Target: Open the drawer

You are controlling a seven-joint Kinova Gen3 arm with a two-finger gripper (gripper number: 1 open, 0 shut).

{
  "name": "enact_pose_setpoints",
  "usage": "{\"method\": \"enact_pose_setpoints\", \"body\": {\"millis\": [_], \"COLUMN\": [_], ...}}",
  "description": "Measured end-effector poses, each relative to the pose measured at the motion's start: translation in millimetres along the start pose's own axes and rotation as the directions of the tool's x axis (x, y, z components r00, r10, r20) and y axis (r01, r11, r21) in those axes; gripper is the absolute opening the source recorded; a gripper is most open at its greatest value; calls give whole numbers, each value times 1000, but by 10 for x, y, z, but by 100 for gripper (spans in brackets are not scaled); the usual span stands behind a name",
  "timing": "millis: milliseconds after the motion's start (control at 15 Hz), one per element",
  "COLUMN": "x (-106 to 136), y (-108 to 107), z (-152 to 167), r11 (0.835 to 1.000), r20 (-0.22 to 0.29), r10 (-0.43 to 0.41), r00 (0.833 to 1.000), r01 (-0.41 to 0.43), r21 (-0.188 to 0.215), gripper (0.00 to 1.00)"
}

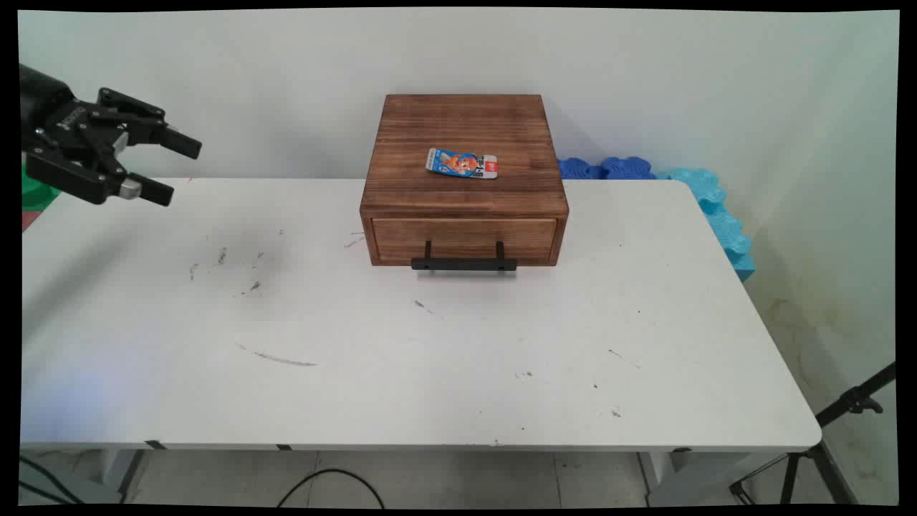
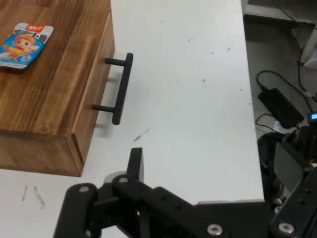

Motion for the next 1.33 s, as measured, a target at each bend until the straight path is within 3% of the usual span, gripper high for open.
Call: {"method": "enact_pose_setpoints", "body": {"millis": [200,467,867,1333], "x": [104,467,1214,1428], "y": [-32,-72,-88,-178], "z": [75,369,1203,2182], "r11": [999,997,996,991], "r20": [-21,-11,106,237], "r10": [-30,-51,2,46], "r00": [999,999,994,970], "r01": [30,52,-12,-74], "r21": [31,63,92,110], "gripper": [100,100,100,100]}}
